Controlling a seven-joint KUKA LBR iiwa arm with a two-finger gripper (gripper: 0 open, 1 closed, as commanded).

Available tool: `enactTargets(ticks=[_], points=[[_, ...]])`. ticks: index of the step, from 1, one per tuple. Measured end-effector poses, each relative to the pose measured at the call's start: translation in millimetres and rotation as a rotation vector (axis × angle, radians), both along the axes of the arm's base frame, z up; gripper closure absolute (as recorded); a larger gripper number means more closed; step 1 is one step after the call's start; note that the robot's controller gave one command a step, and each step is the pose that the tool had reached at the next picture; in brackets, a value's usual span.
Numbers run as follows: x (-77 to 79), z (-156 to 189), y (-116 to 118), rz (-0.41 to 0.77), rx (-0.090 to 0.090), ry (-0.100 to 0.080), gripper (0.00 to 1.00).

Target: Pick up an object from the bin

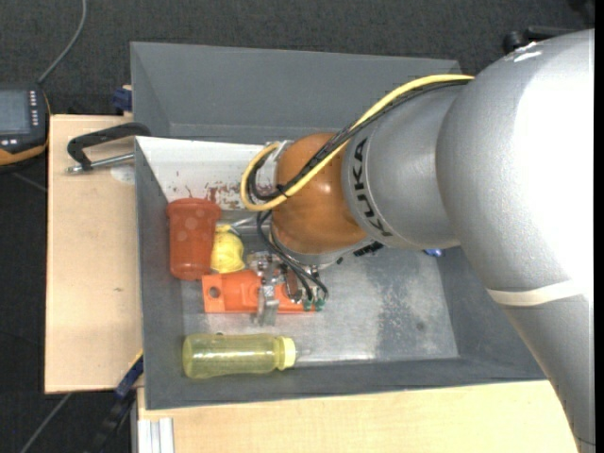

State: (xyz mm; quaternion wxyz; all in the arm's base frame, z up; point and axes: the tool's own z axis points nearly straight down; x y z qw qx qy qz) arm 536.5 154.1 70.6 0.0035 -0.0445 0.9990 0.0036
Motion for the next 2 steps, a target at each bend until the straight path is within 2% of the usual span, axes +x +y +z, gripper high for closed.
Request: enactTargets(ticks=[2], points=[[-0.5,2.3,-0.1,0.000,0.000,0.001,1.00]])
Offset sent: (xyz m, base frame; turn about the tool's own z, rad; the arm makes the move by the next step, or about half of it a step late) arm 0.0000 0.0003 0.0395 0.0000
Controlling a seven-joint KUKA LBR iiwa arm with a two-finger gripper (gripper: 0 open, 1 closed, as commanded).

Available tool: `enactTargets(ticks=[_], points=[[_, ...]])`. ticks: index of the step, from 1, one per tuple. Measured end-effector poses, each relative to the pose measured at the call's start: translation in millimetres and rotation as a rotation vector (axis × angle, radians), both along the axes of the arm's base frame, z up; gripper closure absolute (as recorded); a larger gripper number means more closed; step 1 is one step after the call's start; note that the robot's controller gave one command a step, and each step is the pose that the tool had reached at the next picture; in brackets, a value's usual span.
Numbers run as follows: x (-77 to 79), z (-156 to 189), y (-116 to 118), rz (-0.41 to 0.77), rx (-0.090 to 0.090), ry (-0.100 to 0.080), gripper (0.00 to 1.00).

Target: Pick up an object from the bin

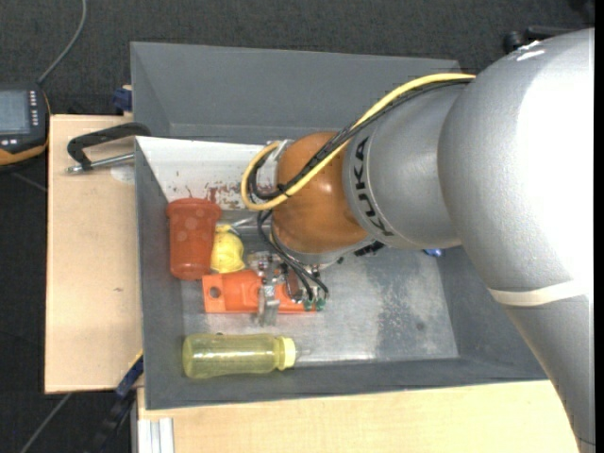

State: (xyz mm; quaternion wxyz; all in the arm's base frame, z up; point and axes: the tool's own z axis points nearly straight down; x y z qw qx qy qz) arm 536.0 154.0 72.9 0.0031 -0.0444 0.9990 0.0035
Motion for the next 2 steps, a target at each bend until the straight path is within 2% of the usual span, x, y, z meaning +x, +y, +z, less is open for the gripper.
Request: enactTargets(ticks=[2], points=[[0.0,30,0,0.000,0.001,-0.001,1.00]])
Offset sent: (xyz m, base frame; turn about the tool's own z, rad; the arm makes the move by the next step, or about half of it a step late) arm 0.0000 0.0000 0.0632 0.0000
